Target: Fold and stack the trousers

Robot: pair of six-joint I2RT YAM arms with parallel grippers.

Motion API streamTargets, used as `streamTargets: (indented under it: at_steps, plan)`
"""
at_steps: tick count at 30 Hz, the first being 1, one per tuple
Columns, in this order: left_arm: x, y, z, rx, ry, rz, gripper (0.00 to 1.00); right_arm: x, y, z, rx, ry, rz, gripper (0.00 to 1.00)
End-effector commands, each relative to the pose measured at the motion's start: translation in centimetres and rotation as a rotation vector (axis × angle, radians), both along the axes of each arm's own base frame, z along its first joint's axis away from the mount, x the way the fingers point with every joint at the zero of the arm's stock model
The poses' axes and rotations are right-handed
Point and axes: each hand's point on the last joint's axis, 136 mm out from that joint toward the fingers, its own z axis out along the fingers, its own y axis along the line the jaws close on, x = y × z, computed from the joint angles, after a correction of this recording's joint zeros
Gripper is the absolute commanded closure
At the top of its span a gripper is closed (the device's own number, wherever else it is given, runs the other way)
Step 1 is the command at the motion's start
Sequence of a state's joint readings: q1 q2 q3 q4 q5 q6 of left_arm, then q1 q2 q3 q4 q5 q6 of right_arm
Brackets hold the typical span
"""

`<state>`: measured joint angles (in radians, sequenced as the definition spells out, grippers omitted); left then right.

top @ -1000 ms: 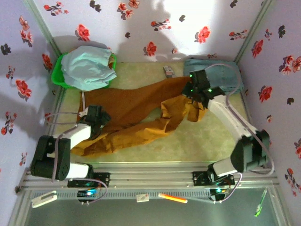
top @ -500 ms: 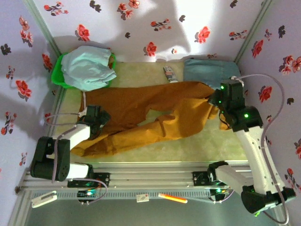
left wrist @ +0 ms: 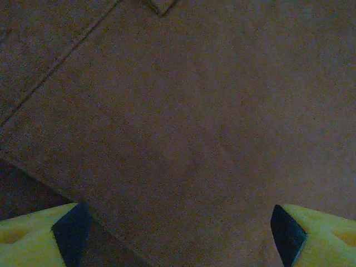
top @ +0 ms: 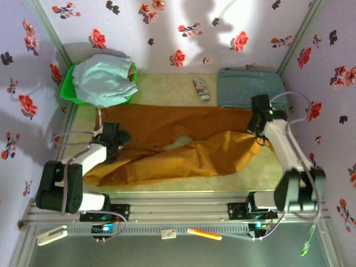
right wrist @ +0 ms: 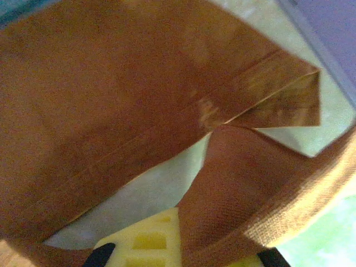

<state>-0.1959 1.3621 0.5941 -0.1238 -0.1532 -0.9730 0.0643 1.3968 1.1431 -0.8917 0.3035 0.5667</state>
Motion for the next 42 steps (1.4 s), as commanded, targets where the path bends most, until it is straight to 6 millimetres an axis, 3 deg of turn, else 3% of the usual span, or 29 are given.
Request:
streamTargets:
  at_steps: [1, 2, 4, 7, 10, 13, 17, 20, 25, 29, 35, 37, 38, 41, 42]
  plan:
    - [-0.2, 0.3, 0.2, 0.025, 0.037, -0.004, 0.12, 5.8, -0.1, -1.4, -0.003, 0.009, 0.007, 0.53]
    - [-0.3, 0.4, 0.3, 0.023, 0.038, -0.003, 0.12, 6.9, -0.2, -2.1, 0.013, 0.038, 0.002, 0.42]
    - [-0.5, 0.4, 0.6, 0.021, 0.032, -0.003, 0.11, 8.5, -0.3, -2.3, 0.016, 0.062, 0.005, 0.38]
    - [-1.0, 0.1, 1.4, 0.019, 0.018, -0.021, 0.11, 8.4, 0.3, -0.5, 0.047, -0.003, 0.019, 0.36]
    - [-1.8, -1.2, 2.4, 0.0, -0.001, -0.067, 0.1, 5.6, 0.0, 0.8, 0.05, -0.065, -0.002, 0.32]
    - [-2.5, -3.4, 4.0, 0.015, -0.032, -0.159, 0.1, 1.9, -1.0, 1.1, 0.06, -0.09, -0.02, 0.17]
    - [-2.3, -6.3, 5.8, 0.059, -0.085, -0.266, 0.09, -1.4, -2.1, 1.3, 0.097, -0.1, -0.072, 0.16]
    - [-1.4, -7.7, 5.2, 0.063, -0.086, -0.302, 0.09, -3.3, -1.6, 1.2, 0.209, -0.155, -0.125, 0.2]
    - [1.0, -8.2, 2.6, 0.08, -0.073, -0.286, 0.1, -5.7, 2.3, -3.0, 0.488, -0.156, -0.183, 0.25]
    - [2.7, -7.3, 0.6, 0.085, -0.025, -0.247, 0.11, -6.6, 4.7, -6.7, 0.656, -0.121, -0.224, 0.21]
    - [2.7, -5.4, -1.5, 0.06, 0.027, -0.196, 0.11, -6.1, 4.3, -9.3, 0.641, -0.138, -0.236, 0.17]
    - [2.4, -5.1, -1.6, 0.054, 0.024, -0.192, 0.11, -5.5, 3.6, -9.6, 0.611, -0.133, -0.242, 0.22]
    - [2.3, -4.9, -1.6, 0.054, 0.023, -0.188, 0.11, -5.2, 3.1, -9.8, 0.581, -0.126, -0.244, 0.32]
    - [2.0, -4.4, -1.4, 0.054, 0.02, -0.18, 0.11, -4.6, 2.1, -9.1, 0.534, -0.128, -0.243, 0.78]
    - [1.9, -4.2, -1.3, 0.053, 0.02, -0.179, 0.11, -4.3, 1.7, -8.1, 0.512, -0.148, -0.232, 0.88]
